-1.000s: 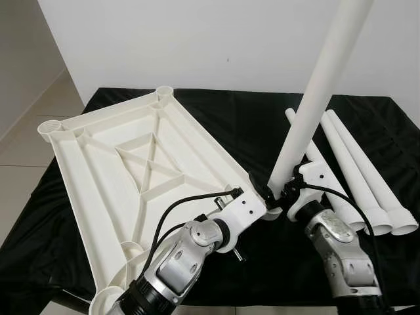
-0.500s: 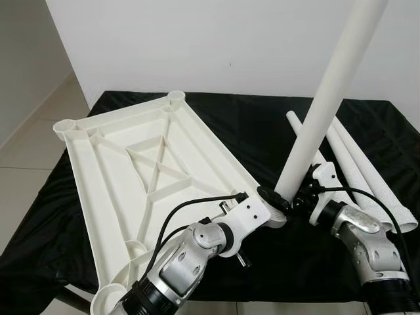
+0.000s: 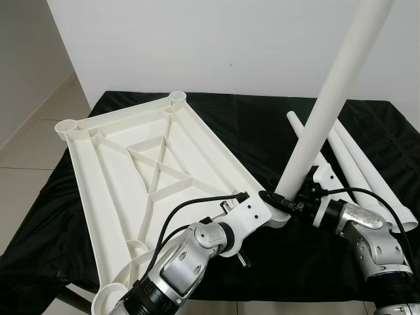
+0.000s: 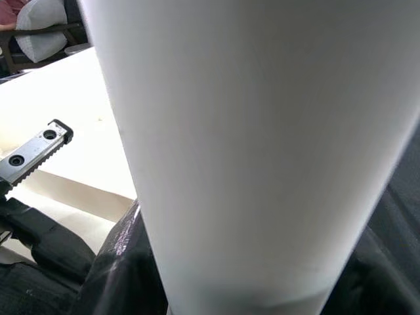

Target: Building children table

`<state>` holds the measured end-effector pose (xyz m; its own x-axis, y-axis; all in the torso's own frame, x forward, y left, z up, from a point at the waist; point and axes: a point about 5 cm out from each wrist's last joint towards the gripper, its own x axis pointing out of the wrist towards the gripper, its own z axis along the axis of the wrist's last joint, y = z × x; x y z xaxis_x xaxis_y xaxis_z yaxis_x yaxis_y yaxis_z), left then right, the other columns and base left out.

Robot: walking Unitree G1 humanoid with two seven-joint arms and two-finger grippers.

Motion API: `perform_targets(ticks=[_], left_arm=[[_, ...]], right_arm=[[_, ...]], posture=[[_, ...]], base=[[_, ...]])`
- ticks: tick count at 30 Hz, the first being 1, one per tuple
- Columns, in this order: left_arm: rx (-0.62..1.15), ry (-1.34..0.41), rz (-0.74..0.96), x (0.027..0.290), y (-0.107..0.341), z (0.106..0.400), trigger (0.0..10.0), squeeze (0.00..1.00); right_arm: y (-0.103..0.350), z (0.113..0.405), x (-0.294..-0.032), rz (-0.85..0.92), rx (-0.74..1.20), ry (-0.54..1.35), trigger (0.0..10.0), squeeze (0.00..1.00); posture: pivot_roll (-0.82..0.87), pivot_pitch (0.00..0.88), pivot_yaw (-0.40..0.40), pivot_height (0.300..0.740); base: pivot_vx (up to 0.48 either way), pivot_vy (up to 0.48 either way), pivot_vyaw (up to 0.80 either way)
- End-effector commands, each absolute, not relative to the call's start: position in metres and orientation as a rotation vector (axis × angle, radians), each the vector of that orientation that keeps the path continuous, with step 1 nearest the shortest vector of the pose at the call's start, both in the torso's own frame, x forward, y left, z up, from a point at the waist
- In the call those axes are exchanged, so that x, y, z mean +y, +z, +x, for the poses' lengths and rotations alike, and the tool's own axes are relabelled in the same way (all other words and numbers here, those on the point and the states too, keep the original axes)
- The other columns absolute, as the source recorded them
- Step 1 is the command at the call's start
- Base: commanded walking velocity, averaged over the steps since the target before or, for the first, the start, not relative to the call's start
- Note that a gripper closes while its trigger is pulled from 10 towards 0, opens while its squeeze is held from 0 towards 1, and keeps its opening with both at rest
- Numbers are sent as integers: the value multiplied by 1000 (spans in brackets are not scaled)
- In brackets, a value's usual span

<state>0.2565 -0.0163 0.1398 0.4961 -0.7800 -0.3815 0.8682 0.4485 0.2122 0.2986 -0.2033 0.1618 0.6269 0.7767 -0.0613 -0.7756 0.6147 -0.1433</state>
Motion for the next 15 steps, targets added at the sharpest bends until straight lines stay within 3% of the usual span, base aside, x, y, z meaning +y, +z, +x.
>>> perform_targets(ticks=[1, 5, 7, 15], left_arm=[[237, -1083, 387, -20, 138, 252, 10000, 0], [239, -1078, 388, -18, 138, 253, 10000, 0], [241, -1077, 388, -17, 138, 253, 10000, 0], [247, -1078, 386, -17, 137, 253, 10000, 0]], right_arm=[[167, 300, -205, -141, -40, 874, 0, 0], [164, 295, -201, -114, -58, 844, 0, 0], [162, 292, -196, -90, -68, 803, 10000, 0], [158, 288, -182, -67, -98, 715, 10000, 0]], posture=[[-118, 52, 16, 740], [-116, 66, 23, 740], [-116, 71, 25, 740], [-120, 79, 29, 740]], base=[[0, 0, 0], [0, 0, 0], [0, 0, 0], [0, 0, 0]])
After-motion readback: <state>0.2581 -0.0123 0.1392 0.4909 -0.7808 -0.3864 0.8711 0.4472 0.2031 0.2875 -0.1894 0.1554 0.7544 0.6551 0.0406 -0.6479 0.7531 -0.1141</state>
